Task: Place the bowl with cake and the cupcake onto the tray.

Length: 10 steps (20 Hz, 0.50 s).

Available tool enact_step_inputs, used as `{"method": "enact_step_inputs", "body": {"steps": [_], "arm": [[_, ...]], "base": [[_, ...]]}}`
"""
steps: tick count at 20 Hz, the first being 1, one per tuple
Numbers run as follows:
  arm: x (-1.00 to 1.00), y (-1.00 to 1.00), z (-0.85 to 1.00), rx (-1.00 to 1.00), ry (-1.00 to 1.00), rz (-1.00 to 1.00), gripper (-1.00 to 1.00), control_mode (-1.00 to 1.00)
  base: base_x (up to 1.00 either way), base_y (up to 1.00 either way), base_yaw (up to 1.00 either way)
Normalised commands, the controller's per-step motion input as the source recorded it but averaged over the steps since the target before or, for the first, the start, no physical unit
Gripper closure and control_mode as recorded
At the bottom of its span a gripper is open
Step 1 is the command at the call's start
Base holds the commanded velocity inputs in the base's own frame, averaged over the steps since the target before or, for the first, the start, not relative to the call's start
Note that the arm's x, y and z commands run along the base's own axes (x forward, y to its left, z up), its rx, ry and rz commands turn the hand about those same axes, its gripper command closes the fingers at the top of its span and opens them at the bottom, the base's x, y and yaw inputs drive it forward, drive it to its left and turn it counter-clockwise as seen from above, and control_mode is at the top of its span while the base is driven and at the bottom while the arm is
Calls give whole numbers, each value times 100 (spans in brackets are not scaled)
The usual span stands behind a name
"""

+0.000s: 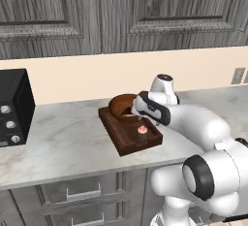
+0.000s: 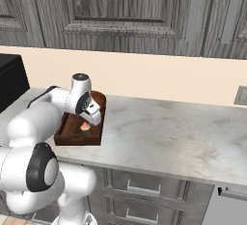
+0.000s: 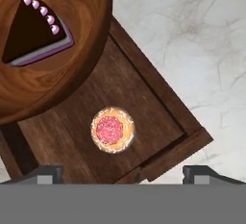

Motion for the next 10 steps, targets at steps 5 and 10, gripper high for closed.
{"method": "enact_step_inputs", "body": {"steps": [5,10], "arm": [[-79,-9,27,-1,-5,1,-100,-100],[-78,-2,31,-2,-5,2,-100,-100]], "base": [[0,0,0],[0,0,0]]}}
